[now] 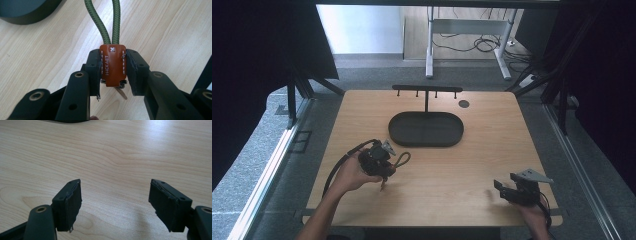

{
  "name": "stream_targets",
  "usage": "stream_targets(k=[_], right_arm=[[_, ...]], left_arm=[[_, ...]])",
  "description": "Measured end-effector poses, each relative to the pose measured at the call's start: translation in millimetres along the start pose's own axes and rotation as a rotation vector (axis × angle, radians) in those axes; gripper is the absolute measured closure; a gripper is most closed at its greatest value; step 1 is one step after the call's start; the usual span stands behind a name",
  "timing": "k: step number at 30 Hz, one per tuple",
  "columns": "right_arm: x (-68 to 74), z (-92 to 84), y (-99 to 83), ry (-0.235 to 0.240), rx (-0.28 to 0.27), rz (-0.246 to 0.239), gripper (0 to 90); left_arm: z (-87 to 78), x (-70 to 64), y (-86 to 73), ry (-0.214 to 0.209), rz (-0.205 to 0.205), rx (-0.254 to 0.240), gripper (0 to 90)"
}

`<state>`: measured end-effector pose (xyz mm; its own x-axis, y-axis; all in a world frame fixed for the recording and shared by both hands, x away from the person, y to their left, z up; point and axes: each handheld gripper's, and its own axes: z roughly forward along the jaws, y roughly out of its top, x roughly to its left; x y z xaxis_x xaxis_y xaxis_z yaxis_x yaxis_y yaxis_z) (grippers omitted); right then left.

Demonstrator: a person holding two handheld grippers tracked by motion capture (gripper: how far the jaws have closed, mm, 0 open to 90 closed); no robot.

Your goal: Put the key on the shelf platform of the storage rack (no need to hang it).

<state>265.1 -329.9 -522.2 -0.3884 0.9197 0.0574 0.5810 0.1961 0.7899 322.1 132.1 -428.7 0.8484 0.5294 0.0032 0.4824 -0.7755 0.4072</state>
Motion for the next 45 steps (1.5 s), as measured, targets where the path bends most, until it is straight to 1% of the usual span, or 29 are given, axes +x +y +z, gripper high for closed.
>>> stream_targets(k=[7, 15, 25, 30, 32, 37, 42, 45], right_arm=[[-0.4, 0.6, -0.4, 0.000, 0.000, -0.004, 26.9], [0.4, 1.3, -0.7, 0.003, 0.009, -0.005, 27.3], [-0.1, 2.4, -1.8, 0.000, 0.012, -0.005, 27.6], [-0.1, 3.6, -2.4, 0.001, 0.019, -0.009, 27.7], [0.0, 4.3, -2.6, 0.001, 0.020, -0.016, 27.8], [0.7, 5.4, -3.0, 0.002, 0.029, -0.021, 27.8], [0.2, 6.8, -4.1, 0.001, 0.038, -0.018, 27.8], [0.4, 7.6, -4.5, -0.003, 0.043, -0.024, 27.8]], left_arm=[[-7.6, -0.3, 5.2, 0.010, 0.011, -0.011, 66.9], [-12.9, 0.4, 10.9, 0.017, 0.022, -0.008, 66.8], [-9.4, 4.2, 15.0, 0.009, 0.019, -0.007, 66.8], [-9.9, 5.1, 16.6, 0.008, 0.017, -0.006, 66.8], [-9.0, 6.3, 17.2, 0.002, 0.013, -0.008, 66.8], [-6.9, 8.2, 18.7, 0.008, 0.006, -0.008, 66.8], [-8.6, 9.6, 22.9, 0.012, 0.009, -0.007, 66.8], [-10.7, 9.3, 26.7, 0.014, 0.020, -0.006, 66.8]])
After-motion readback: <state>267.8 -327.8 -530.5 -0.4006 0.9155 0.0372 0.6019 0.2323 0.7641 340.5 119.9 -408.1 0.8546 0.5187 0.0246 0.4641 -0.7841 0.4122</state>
